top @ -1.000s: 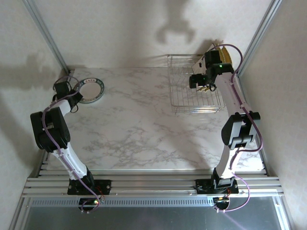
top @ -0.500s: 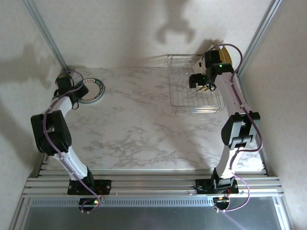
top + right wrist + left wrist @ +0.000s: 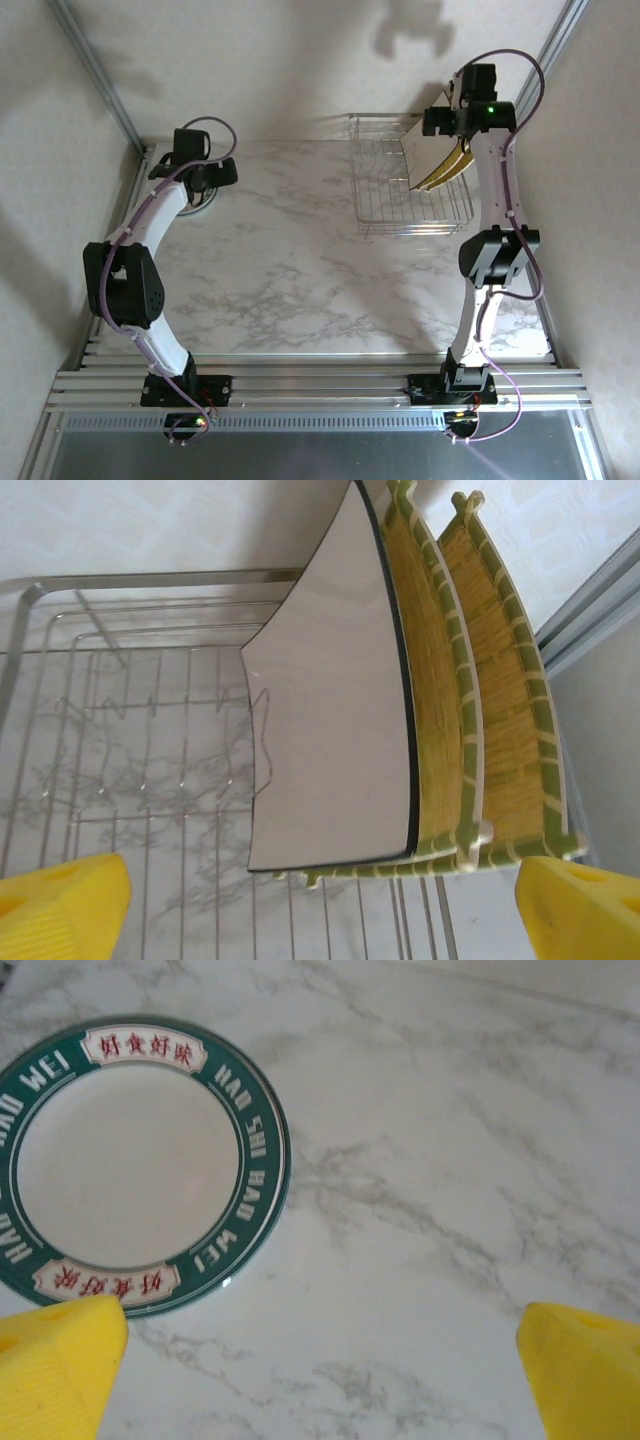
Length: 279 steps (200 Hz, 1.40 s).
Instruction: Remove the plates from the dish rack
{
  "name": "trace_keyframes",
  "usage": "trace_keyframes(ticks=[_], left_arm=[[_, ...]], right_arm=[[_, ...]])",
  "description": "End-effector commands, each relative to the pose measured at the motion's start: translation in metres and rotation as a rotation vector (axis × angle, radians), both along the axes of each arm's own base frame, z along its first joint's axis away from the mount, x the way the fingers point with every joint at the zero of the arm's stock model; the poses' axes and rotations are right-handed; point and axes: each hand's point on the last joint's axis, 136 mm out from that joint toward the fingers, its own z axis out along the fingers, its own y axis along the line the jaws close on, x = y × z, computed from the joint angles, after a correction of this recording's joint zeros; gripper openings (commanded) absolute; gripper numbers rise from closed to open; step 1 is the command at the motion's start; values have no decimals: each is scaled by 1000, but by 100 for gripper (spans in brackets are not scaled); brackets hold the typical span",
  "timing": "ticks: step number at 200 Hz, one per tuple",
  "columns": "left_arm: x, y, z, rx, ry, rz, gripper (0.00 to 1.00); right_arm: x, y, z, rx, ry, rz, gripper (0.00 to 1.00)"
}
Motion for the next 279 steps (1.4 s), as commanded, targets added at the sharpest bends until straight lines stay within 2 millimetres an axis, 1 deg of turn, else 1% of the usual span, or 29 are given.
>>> trace_keyframes(ticks=[1, 41, 68, 81, 105, 126, 163, 184, 192, 201, 205, 216, 230, 241, 248, 262, 267, 279], left_arm=[[-13, -2, -13, 38, 83, -23, 100], [-19, -10, -21, 40, 106, -44, 100], [-21, -14, -23, 31, 101, -53, 100], [-23, -13, -22, 35, 100, -47, 100], [-22, -14, -20, 30, 87, -50, 100], [-23, -12, -20, 36, 89, -44, 100], [-21, -14, -22, 27, 92, -46, 100], [-22, -15, -24, 22, 96, -46, 100], [-22, -14, -25, 26, 100, -44, 100], [-23, -12, -27, 33, 105, -37, 100], [-23, -11, -27, 36, 106, -35, 100], [-24, -11, -27, 36, 112, -32, 100], [-24, -12, -28, 36, 107, -37, 100], [-24, -12, -29, 36, 107, -37, 100], [-23, -12, -30, 36, 109, -36, 100], [-23, -13, -31, 33, 113, -38, 100], [-23, -13, -31, 32, 109, -40, 100], [-22, -13, -32, 33, 109, -40, 100]], right_arm=[[6, -1, -22, -13, 63, 17, 99], [25, -4, -45, -12, 72, 17, 99], [31, -2, -60, 5, 97, 20, 99], [33, 0, -66, 23, 103, 21, 99], [38, 3, -68, 30, 92, 22, 97], [43, 8, -69, 63, 79, 31, 90], [51, 10, -71, 79, 60, 23, 84], [55, 10, -72, 79, 45, 3, 74], [57, 9, -72, 78, 40, -13, 67], [58, 7, -72, 77, 36, -28, 58], [58, 7, -71, 76, 33, -34, 55], [58, 6, -69, 75, 26, -45, 52], [58, 6, -67, 67, 18, -49, 45], [58, 5, -65, 60, 14, -53, 43], [58, 6, -64, 60, 10, -52, 39], [58, 7, -64, 61, 8, -50, 35], [58, 7, -65, 58, 9, -49, 32], [58, 8, -66, 49, 13, -48, 28]])
